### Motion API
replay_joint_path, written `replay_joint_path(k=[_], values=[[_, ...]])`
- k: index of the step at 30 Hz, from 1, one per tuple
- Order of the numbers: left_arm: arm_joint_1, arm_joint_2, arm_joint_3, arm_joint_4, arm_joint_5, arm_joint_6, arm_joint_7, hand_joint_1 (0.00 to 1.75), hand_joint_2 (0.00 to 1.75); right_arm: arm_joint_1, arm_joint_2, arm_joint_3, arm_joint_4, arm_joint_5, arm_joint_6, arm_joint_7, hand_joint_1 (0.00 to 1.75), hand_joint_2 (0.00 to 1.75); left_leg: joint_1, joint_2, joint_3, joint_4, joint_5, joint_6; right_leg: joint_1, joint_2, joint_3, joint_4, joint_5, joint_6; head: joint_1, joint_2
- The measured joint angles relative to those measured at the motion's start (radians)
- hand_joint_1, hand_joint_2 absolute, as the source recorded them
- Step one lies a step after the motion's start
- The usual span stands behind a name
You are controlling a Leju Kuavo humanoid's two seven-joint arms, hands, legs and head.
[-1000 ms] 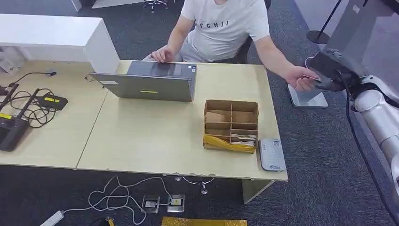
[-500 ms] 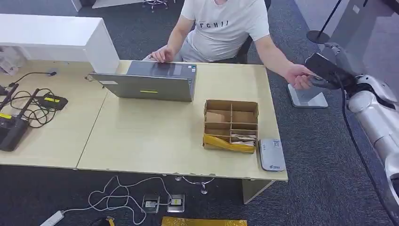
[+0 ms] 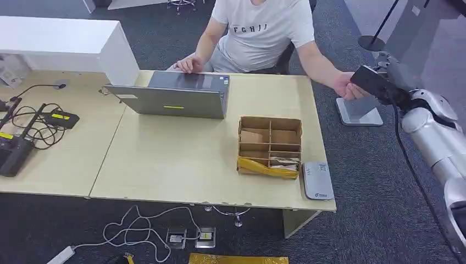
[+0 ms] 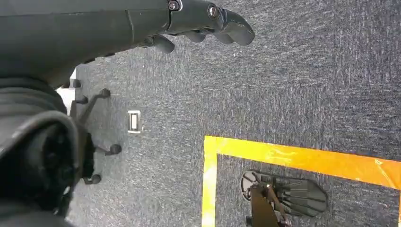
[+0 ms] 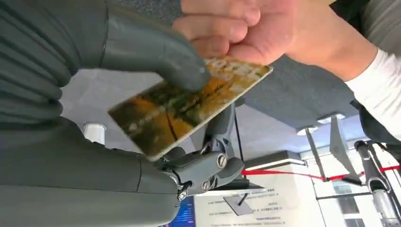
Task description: Pass the card to the sensor for recognition and then transmit it.
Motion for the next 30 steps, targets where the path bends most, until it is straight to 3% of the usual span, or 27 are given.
replay_joint_path(k=[30], values=[[0.0, 0.0, -0.001, 0.0, -0.002, 0.0, 0.0, 0.0, 0.0, 0.0, 0.001, 0.021, 0.022, 0.004, 0.0, 0.005, 1.75, 1.75, 0.0, 0.0, 0.0, 0.0, 0.0, 0.0, 0.0, 0.0, 0.0, 0.0, 0.0, 0.0, 0.0, 0.0]])
